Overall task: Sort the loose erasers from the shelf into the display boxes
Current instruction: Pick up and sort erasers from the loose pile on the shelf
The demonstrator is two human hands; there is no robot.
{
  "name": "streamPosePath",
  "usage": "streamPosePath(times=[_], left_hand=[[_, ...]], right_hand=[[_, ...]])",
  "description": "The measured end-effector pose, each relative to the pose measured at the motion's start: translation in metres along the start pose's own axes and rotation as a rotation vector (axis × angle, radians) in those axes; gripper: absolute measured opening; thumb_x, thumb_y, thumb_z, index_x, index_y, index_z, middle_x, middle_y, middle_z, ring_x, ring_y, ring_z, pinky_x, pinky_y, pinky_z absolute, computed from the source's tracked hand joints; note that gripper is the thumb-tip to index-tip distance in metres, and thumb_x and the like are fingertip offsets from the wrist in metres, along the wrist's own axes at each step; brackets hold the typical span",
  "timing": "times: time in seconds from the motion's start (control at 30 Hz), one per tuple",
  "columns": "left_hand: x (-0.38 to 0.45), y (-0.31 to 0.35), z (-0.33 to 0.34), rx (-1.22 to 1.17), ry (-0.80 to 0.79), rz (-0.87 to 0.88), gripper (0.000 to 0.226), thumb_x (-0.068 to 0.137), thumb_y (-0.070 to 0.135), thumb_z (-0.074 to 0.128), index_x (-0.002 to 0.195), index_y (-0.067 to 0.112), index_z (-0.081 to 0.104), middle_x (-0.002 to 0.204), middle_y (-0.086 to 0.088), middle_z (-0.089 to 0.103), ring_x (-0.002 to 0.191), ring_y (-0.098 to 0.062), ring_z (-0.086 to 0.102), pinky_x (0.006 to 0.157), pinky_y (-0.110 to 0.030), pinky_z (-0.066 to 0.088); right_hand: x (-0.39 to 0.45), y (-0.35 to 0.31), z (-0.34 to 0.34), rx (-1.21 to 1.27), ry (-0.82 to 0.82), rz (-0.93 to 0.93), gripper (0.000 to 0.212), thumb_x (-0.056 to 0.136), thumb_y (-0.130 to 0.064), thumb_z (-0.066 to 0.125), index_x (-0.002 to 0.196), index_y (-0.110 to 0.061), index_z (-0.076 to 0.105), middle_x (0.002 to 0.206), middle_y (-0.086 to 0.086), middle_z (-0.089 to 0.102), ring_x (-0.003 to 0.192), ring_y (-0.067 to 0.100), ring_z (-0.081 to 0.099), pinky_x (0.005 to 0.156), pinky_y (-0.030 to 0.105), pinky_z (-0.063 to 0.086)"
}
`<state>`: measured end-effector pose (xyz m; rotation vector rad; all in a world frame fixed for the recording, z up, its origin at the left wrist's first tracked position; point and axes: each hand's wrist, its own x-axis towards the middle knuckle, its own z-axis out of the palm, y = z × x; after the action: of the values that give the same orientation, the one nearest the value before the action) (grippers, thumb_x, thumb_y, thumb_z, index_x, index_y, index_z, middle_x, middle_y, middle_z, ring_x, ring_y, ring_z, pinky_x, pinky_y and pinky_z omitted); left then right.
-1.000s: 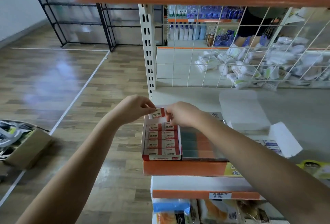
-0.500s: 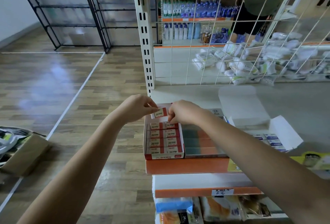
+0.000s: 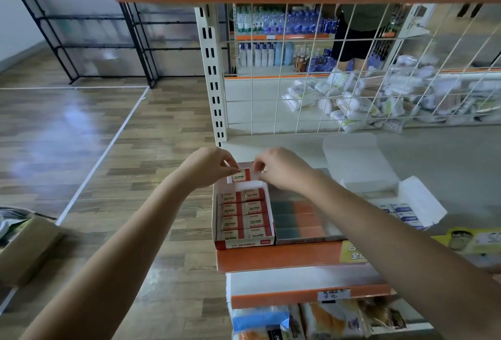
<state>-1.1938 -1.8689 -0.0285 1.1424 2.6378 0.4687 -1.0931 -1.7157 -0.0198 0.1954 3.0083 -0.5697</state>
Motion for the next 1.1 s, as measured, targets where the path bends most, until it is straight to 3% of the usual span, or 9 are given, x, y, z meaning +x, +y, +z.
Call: streamPosePath(times=[0.1, 0.23, 0.4, 0.53, 0.7, 0.93, 1.1], left_hand=[[0.005, 0.008, 0.005, 0.035, -0.025, 0.023, 0.018, 0.089, 0.034, 0.060, 0.100, 0.023, 0.068, 0.099, 0.005, 0.070, 0.083, -0.008, 0.062, 0.071, -0.023, 0.050], [0.009, 0.018, 0.015, 0.087, -0.059, 0.046, 0.018, 0.089, 0.031, 0.059, 0.102, 0.022, 0.069, 0.101, 0.005, 0.069, 0.084, -0.008, 0.062, 0.078, -0.026, 0.052], [0.012, 0.021, 0.022, 0.126, -0.045, 0.022, 0.019, 0.090, 0.031, 0.057, 0.101, 0.021, 0.070, 0.096, 0.006, 0.069, 0.078, -0.008, 0.058, 0.069, -0.021, 0.046], [0.014, 0.020, 0.028, 0.171, -0.030, -0.008, 0.022, 0.089, 0.034, 0.058, 0.101, 0.021, 0.071, 0.093, 0.003, 0.070, 0.080, -0.013, 0.063, 0.076, -0.031, 0.055], [0.013, 0.023, 0.030, 0.152, -0.049, 0.011, 0.019, 0.089, 0.030, 0.059, 0.103, 0.026, 0.070, 0.093, 0.003, 0.069, 0.080, -0.012, 0.064, 0.077, -0.031, 0.055], [0.009, 0.025, 0.034, 0.164, -0.037, -0.001, 0.018, 0.090, 0.032, 0.056, 0.101, 0.030, 0.071, 0.091, 0.008, 0.069, 0.077, -0.010, 0.062, 0.065, -0.024, 0.051], [0.010, 0.029, 0.033, 0.161, -0.022, -0.020, 0.019, 0.090, 0.031, 0.056, 0.099, 0.024, 0.071, 0.088, 0.005, 0.067, 0.074, -0.012, 0.063, 0.066, -0.029, 0.056]], right_hand=[[-0.004, 0.006, -0.006, -0.053, 0.057, 0.011, 0.015, 0.089, -0.015, 0.054, 0.099, -0.013, 0.065, 0.102, 0.002, 0.064, 0.090, 0.018, 0.059, 0.077, 0.029, 0.049], [-0.009, 0.009, -0.005, -0.133, 0.003, 0.083, 0.021, 0.089, -0.026, 0.058, 0.097, -0.008, 0.064, 0.094, 0.008, 0.065, 0.084, 0.022, 0.062, 0.075, 0.036, 0.053], [-0.009, 0.009, 0.001, -0.071, -0.001, 0.099, 0.020, 0.089, -0.024, 0.059, 0.096, -0.007, 0.065, 0.093, 0.009, 0.066, 0.083, 0.023, 0.062, 0.075, 0.036, 0.053], [-0.006, 0.009, 0.002, -0.035, -0.018, 0.100, 0.015, 0.089, -0.019, 0.058, 0.096, -0.008, 0.067, 0.096, 0.008, 0.066, 0.086, 0.022, 0.062, 0.076, 0.034, 0.052], [-0.002, 0.012, 0.004, -0.001, -0.029, 0.119, 0.013, 0.088, -0.017, 0.060, 0.096, -0.010, 0.067, 0.097, 0.007, 0.067, 0.086, 0.023, 0.062, 0.079, 0.035, 0.053], [0.001, 0.013, 0.003, 0.006, -0.072, 0.105, 0.013, 0.089, -0.020, 0.061, 0.098, -0.012, 0.067, 0.101, 0.008, 0.067, 0.090, 0.023, 0.062, 0.080, 0.033, 0.052], [0.000, 0.012, -0.004, 0.002, -0.109, 0.102, 0.019, 0.090, -0.015, 0.056, 0.101, -0.004, 0.068, 0.104, 0.014, 0.067, 0.093, 0.028, 0.063, 0.083, 0.037, 0.051]])
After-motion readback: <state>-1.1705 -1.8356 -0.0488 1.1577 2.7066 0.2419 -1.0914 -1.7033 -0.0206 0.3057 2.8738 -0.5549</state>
